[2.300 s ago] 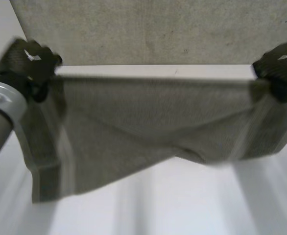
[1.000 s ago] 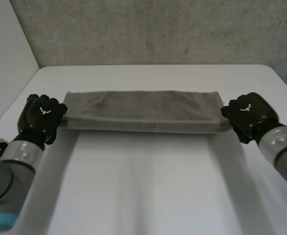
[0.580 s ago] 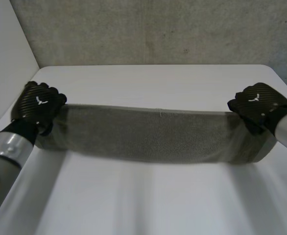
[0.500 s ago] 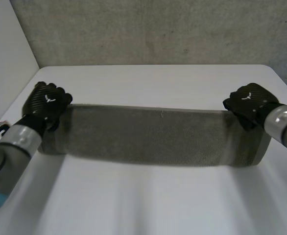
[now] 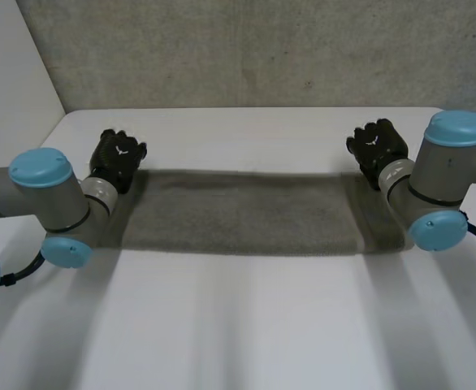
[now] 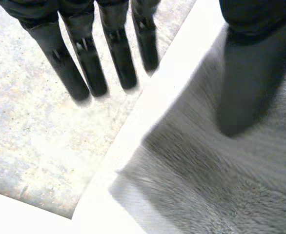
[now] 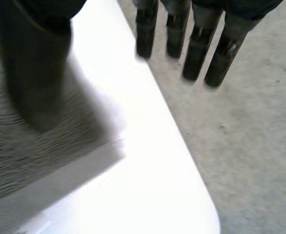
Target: Fold the towel.
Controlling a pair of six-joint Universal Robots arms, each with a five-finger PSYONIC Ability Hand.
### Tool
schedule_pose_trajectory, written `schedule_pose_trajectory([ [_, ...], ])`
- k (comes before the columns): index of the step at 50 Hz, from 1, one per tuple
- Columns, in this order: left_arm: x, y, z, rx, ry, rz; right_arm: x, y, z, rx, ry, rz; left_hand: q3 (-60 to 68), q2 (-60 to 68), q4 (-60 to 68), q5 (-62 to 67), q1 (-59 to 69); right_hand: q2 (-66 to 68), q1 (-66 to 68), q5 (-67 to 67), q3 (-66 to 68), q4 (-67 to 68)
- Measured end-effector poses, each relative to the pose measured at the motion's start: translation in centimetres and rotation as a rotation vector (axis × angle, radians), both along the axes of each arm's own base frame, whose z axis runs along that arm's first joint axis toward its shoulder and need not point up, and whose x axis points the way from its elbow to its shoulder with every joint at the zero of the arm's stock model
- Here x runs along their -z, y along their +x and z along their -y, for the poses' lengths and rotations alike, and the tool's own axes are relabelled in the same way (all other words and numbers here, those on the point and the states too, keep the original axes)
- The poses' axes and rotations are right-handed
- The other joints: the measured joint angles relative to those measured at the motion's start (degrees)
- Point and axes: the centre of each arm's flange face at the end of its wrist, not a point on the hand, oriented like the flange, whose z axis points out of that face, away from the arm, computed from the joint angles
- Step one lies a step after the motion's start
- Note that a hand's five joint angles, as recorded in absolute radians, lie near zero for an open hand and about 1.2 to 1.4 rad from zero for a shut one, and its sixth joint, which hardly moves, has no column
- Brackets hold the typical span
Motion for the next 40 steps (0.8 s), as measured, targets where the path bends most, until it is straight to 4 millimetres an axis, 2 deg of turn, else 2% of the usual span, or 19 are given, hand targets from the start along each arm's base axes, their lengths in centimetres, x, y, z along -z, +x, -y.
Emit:
schedule_pose_trajectory([
  [2,-0.1,-0.4,-0.3,0.004,0.004,0.001,0.1,-0.1,0.2,0.029,-0.017,0.004,-17.2,-16.1,-14.8,-16.6,-13.3,-5.1,-6.0,-5.6,-6.3,-5.6],
  [3,-0.3,-0.6,-0.5,0.005,0.004,0.000,0.1,-0.1,0.1,0.044,-0.022,0.006,-20.0,-18.8,-17.0,-19.9,-14.7,-5.1,-6.7,-5.6,-6.6,-5.7],
  [6,-1.0,-0.9,-1.0,0.006,0.001,-0.002,-0.1,-0.2,-0.2,0.067,-0.021,0.011,-21.2,-20.0,-17.3,-21.5,-14.8,-5.1,-6.7,-5.6,-6.6,-5.7],
  [10,-2.6,-0.6,-1.8,-0.013,0.003,-0.022,-1.3,-0.5,-1.5,0.088,-0.010,0.042,-21.4,-20.0,-17.3,-21.7,-14.8,-5.1,-6.8,-5.6,-6.6,-5.7],
  [14,-4.6,0.1,-2.8,-0.037,0.013,-0.075,-2.6,-1.1,-3.4,0.101,0.019,0.084,-21.4,-20.0,-17.3,-21.8,-14.9,-5.1,-6.8,-5.6,-6.6,-5.7],
  [16,-5.9,0.7,-3.9,-0.049,0.027,-0.127,-3.5,-1.7,-5.1,0.107,0.045,0.114,-21.4,-20.0,-17.3,-21.9,-14.9,-5.1,-6.8,-5.6,-6.6,-5.7],
  [21,-7.5,1.7,-6.3,-0.057,0.061,-0.210,-4.0,-2.7,-8.2,0.110,0.098,0.140,-21.5,-20.0,-17.3,-22.0,-15.1,-5.1,-7.0,-5.6,-6.6,-5.7],
  [26,-7.6,2.3,-9.1,-0.044,0.109,-0.250,-2.8,-3.4,-10.9,0.096,0.184,0.125,-21.5,-20.0,-17.3,-22.0,-15.1,-5.1,-6.6,-5.4,-6.6,-5.7],
  [30,-7.2,2.6,-10.9,-0.031,0.140,-0.250,-1.5,-3.7,-12.0,0.089,0.249,0.107,-21.6,-20.0,-17.3,-22.0,-15.2,-1.6,-2.2,-0.6,-3.1,-2.8],
  [35,-6.6,2.6,-12.3,-0.014,0.161,-0.243,0.1,-4.3,-11.8,0.089,0.303,0.098,-21.6,-20.0,-17.3,-22.0,-15.2,5.0,4.3,6.6,3.8,4.1],
  [40,-6.4,2.5,-12.6,-0.007,0.162,-0.241,2.0,-4.8,-10.4,0.091,0.335,0.101,-21.6,-20.0,-17.3,-22.0,-15.2,13.3,12.5,14.2,11.9,12.2],
])
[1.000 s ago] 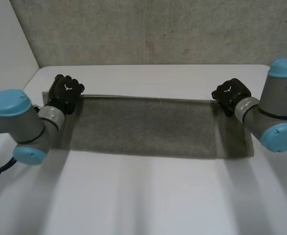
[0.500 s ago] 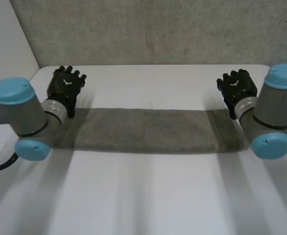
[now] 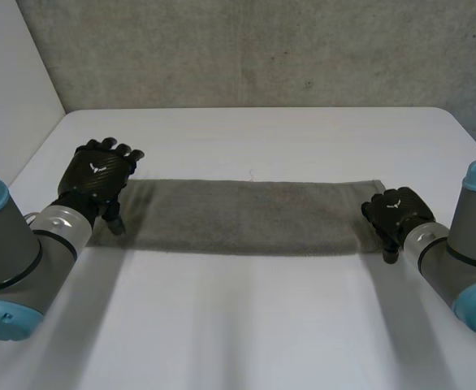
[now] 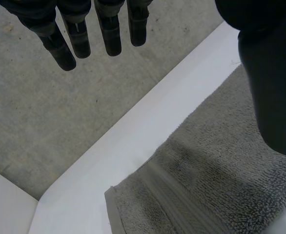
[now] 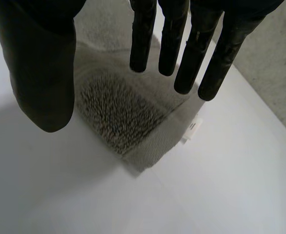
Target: Fold the towel.
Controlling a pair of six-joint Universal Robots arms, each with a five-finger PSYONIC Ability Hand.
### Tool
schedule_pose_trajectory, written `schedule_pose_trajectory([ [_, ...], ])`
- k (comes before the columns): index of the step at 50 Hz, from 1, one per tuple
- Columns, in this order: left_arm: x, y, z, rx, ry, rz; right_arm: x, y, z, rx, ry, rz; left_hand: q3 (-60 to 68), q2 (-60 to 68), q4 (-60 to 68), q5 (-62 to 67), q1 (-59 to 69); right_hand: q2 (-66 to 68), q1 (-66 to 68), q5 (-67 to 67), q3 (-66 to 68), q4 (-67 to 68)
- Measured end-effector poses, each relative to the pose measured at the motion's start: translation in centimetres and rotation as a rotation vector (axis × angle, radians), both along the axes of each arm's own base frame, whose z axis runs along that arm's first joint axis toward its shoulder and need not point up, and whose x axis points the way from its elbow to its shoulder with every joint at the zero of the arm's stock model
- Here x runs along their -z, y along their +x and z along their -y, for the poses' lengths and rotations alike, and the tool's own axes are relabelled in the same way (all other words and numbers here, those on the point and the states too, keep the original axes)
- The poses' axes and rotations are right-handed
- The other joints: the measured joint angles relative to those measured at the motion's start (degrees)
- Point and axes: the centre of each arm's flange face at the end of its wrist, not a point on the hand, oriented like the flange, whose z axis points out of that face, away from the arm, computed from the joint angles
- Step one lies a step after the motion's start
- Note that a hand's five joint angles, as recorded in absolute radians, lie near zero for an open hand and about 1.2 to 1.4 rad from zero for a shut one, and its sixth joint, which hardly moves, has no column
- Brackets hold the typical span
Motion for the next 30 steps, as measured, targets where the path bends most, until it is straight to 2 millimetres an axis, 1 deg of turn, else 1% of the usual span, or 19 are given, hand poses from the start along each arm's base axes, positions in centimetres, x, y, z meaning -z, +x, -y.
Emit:
schedule_pose_trajectory([
  [2,0.0,0.0,0.0,0.000,-0.001,0.000,0.5,-0.2,0.5,0.003,0.005,0.002,0.0,0.0,0.0,0.0,0.0,3.6,3.4,3.1,3.1,3.1],
  [3,0.0,0.0,0.0,-0.001,-0.001,-0.001,0.9,-0.3,1.0,0.008,0.009,0.002,0.0,0.0,0.0,0.0,0.0,11.5,11.1,11.2,11.1,11.2],
  [4,0.0,0.0,0.1,-0.001,0.000,-0.001,1.1,-0.4,1.2,0.010,0.011,0.002,0.0,0.0,0.0,0.0,0.0,16.0,15.3,15.3,15.4,15.5],
  [6,0.0,0.0,0.1,-0.001,-0.001,-0.001,1.7,-0.8,1.9,0.022,0.015,0.001,0.0,0.0,0.0,0.0,0.0,35.8,34.5,33.8,34.2,34.7],
  [8,0.1,0.0,0.1,-0.002,0.000,-0.001,2.0,-1.1,2.3,0.033,0.018,0.000,0.0,0.0,0.0,0.0,0.0,42.0,40.8,41.8,41.1,41.9],
  [9,0.1,0.0,0.1,-0.002,0.000,-0.002,2.0,-1.4,2.6,0.045,0.016,-0.001,0.0,0.0,0.0,0.0,0.0,42.4,42.3,43.5,43.1,43.8],
  [12,0.0,0.0,0.1,-0.003,0.001,-0.002,1.8,-2.4,3.4,0.080,0.006,-0.003,0.0,0.0,0.0,0.0,0.0,42.4,42.4,43.6,43.6,44.0],
  [15,0.0,0.1,0.1,-0.004,-0.001,-0.003,0.5,-4.0,4.3,0.131,-0.023,-0.005,0.0,0.0,0.0,0.0,0.0,42.4,42.5,43.6,43.7,44.0],
  [18,-0.3,0.1,0.1,-0.006,-0.008,-0.006,-1.3,-6.4,5.3,0.193,-0.066,-0.013,0.0,0.0,0.0,0.0,-0.1,42.4,42.5,43.6,43.7,44.0],
  [20,-0.5,0.2,0.1,-0.007,-0.012,-0.007,-2.7,-8.3,6.0,0.237,-0.097,-0.026,0.0,0.0,0.0,0.0,-0.1,42.4,42.6,43.6,43.7,44.0],
  [21,-0.6,0.2,0.1,-0.008,-0.015,-0.008,-3.6,-9.6,6.5,0.264,-0.119,-0.042,0.0,0.0,0.0,0.0,-0.1,42.4,42.7,43.6,43.7,44.0],
  [22,-0.7,0.2,0.1,-0.008,-0.017,-0.009,-4.0,-10.2,6.7,0.274,-0.129,-0.050,0.0,0.0,0.0,0.0,-0.1,42.4,42.8,43.6,43.7,44.0],
  [24,-0.9,0.2,0.1,-0.009,-0.021,-0.010,-5.5,-12.0,7.5,0.298,-0.168,-0.086,0.0,0.0,0.0,0.0,-0.1,42.4,42.8,43.6,43.7,44.0],
  [25,-0.9,0.2,0.0,-0.009,-0.023,-0.010,-6.2,-12.5,7.8,0.300,-0.186,-0.102,0.0,0.0,0.0,0.0,-0.1,42.4,42.8,43.6,43.9,44.0],
  [26,-0.9,0.2,0.0,-0.009,-0.023,-0.011,-6.4,-12.6,7.9,0.299,-0.193,-0.109,0.0,0.0,0.0,0.0,-0.1,42.4,42.8,43.6,43.9,44.0],
  [27,-1.0,0.2,0.0,-0.009,-0.025,-0.011,-7.1,-12.5,8.2,0.288,-0.211,-0.121,0.0,0.0,0.0,0.0,-0.1,42.4,42.8,43.6,43.9,44.0],
  [29,-1.0,0.2,0.0,-0.008,-0.026,-0.011,-8.1,-11.8,8.3,0.258,-0.236,-0.132,0.0,0.0,0.0,0.0,-0.1,42.4,42.8,43.6,43.9,44.0],
  [30,-1.1,0.2,0.0,-0.008,-0.027,-0.012,-8.7,-10.9,8.3,0.229,-0.252,-0.133,0.0,0.0,0.0,0.0,-0.1,42.4,42.9,43.6,43.9,44.0],
])
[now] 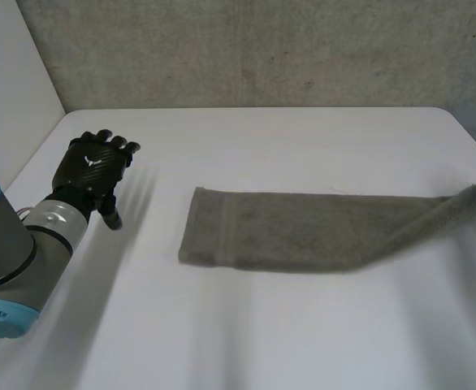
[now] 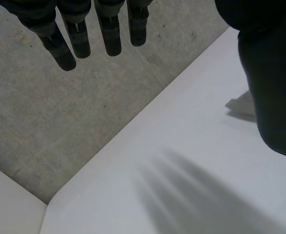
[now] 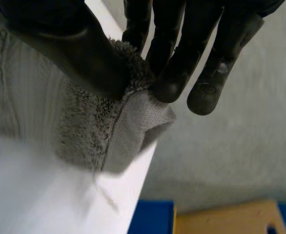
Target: Fold the towel.
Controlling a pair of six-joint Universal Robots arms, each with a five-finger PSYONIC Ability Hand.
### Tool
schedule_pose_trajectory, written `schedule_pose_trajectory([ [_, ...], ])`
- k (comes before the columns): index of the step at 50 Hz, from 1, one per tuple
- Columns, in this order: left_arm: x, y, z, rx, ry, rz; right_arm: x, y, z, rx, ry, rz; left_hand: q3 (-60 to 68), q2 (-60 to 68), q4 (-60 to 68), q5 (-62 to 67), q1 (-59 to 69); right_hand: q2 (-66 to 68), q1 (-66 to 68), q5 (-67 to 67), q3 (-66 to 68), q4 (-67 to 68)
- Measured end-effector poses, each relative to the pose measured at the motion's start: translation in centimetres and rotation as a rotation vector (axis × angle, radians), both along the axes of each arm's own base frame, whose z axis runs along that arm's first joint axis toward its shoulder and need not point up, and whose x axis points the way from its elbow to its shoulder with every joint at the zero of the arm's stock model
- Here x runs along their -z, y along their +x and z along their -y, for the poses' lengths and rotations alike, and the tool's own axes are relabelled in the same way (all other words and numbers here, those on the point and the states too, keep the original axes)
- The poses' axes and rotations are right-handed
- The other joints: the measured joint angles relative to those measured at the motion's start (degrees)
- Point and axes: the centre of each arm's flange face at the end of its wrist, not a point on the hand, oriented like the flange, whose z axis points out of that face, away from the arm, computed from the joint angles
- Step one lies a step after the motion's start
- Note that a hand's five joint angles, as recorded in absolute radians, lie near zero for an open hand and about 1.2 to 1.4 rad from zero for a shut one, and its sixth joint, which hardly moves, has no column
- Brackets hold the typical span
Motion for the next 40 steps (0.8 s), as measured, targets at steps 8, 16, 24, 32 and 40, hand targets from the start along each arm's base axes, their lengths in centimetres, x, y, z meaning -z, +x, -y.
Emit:
schedule_pose_trajectory([
  [8,-0.2,-0.3,-0.1,0.008,-0.006,-0.003,-2.4,12.1,-3.8,-0.324,-0.077,0.012,0.0,0.0,0.0,0.0,0.0,0.2,0.1,0.0,0.3,0.0],
  [16,-0.6,-0.9,-0.2,0.024,-0.022,-0.007,0.4,25.0,-12.5,-0.693,-0.082,0.037,0.0,0.0,0.0,0.0,0.0,0.2,0.1,0.0,0.3,0.0],
  [24,-1.3,-2.3,-0.6,0.061,-0.047,-0.015,6.1,30.2,-17.6,-0.835,-0.003,0.008,0.0,0.0,0.0,0.0,0.0,-39.8,-39.7,-40.8,-39.6,-38.9],
  [32,-2.1,-5.1,-1.9,0.147,-0.073,-0.037,5.7,28.2,-16.3,-0.659,0.012,0.005,0.0,0.0,0.0,0.0,0.0,-60.8,-62.2,-63.4,-62.5,-62.0],
  [40,-2.8,-8.7,-3.7,0.253,-0.085,-0.084,3.1,21.9,-14.6,-0.468,0.065,0.117,0.0,0.0,0.0,0.0,-0.1,-60.8,-62.4,-63.4,-62.5,-62.0],
])
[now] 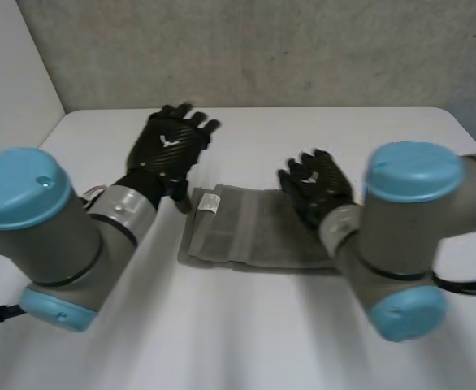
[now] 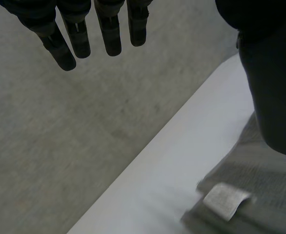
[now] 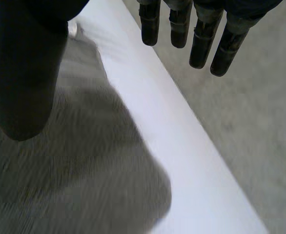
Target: Fold the towel.
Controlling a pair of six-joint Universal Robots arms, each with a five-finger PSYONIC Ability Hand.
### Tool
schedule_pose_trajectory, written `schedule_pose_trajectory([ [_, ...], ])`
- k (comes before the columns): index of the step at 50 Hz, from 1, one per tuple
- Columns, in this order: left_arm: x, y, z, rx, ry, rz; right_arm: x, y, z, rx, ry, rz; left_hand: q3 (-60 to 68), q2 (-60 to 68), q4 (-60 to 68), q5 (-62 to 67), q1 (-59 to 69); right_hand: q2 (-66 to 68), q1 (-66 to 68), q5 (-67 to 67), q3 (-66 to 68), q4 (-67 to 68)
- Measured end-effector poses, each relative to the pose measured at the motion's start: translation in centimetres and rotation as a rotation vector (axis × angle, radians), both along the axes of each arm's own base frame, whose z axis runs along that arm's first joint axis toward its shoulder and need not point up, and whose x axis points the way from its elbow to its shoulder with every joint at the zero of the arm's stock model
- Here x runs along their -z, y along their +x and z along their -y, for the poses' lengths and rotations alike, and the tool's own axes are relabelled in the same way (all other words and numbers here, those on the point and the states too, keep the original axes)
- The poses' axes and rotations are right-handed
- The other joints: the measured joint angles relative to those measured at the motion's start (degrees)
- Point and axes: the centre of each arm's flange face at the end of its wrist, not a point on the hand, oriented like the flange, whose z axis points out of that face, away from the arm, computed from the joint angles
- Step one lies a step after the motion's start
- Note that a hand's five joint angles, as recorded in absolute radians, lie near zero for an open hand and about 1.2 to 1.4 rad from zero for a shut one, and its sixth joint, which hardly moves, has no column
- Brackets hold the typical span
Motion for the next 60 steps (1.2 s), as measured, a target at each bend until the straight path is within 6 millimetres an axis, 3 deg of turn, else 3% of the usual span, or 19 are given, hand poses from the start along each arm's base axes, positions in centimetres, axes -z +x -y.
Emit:
schedule_pose_trajectory([
  [2,0.2,-1.2,-0.5,0.035,0.004,-0.006,0.6,-2.1,-0.1,0.035,0.056,0.010,0.0,0.0,0.0,0.0,0.0,0.0,0.0,0.0,0.0,0.0],
  [7,1.1,-3.0,-1.1,0.079,0.018,0.000,2.7,-5.0,-0.4,0.072,0.151,-0.005,0.0,0.0,0.0,0.0,0.0,0.5,0.9,0.7,0.5,0.4],
  [10,1.9,-3.7,-1.2,0.093,0.031,0.009,4.3,-6.6,-0.4,0.091,0.205,-0.013,0.0,0.0,0.0,0.0,0.0,12.6,13.3,13.3,12.6,11.4],
  [16,2.8,-4.0,-1.3,0.099,0.048,0.020,6.1,-8.3,0.5,0.128,0.246,-0.013,0.0,0.0,0.0,0.0,0.0,58.9,56.5,59.8,58.2,57.9],
  [22,2.6,-3.5,-1.3,0.082,0.052,0.020,5.0,-8.7,2.8,0.160,0.195,0.004,0.0,0.0,0.0,0.0,0.0,61.0,61.8,63.3,62.4,62.0],
  [27,1.6,-2.7,-1.1,0.039,0.040,0.008,1.6,-7.5,4.0,0.128,0.107,0.036,0.0,0.0,0.0,0.0,0.0,61.0,62.1,63.3,62.4,62.0],
  [30,0.5,-2.0,-0.8,0.004,0.021,-0.007,-1.1,-4.8,3.3,0.027,0.043,0.066,0.0,0.0,0.0,0.0,0.0,61.0,62.1,63.3,62.4,62.0],
  [33,-1.1,-1.1,-0.3,-0.038,-0.009,-0.032,-3.1,-0.6,1.2,-0.137,-0.004,0.093,0.0,0.0,0.0,0.0,0.0,61.0,62.1,63.3,62.7,62.0],
  [38,-3.3,0.5,0.5,-0.103,-0.038,-0.091,-2.8,4.9,-2.5,-0.352,-0.025,0.091,0.0,0.0,0.0,0.0,0.0,61.0,62.1,63.3,62.7,62.0],
  [40,-4.5,1.5,1.0,-0.142,-0.041,-0.143,-1.8,7.2,-4.5,-0.441,-0.023,0.070,0.0,0.0,0.0,0.0,0.0,61.0,62.1,63.3,62.7,62.0],
  [43,-5.4,2.8,1.8,-0.183,-0.028,-0.219,0.0,8.9,-6.2,-0.500,-0.012,0.037,0.0,0.0,0.0,0.0,0.0,58.2,58.8,59.9,59.4,58.8],
  [45,-5.8,3.5,2.2,-0.199,-0.012,-0.266,1.0,9.5,-6.6,-0.509,-0.005,0.019,0.0,0.0,0.0,0.0,0.0,50.9,52.1,52.1,51.9,51.2],
  [46,-5.9,3.8,2.4,-0.206,-0.001,-0.291,1.5,9.7,-6.7,-0.501,-0.002,0.009,0.0,0.0,0.0,0.0,0.0,38.1,39.5,40.4,40.6,39.9],
  [51,-5.9,4.4,2.9,-0.213,0.050,-0.361,1.9,9.2,-5.8,-0.378,-0.016,-0.004,0.0,0.0,0.0,0.0,0.0,1.3,3.0,0.7,2.2,1.6],
  [60,-3.3,2.9,2.5,-0.155,0.138,-0.332,-1.9,5.3,-3.3,-0.090,0.028,0.173,0.0,0.0,0.0,0.0,0.0,0.0,0.2,0.0,0.0,0.0],
])
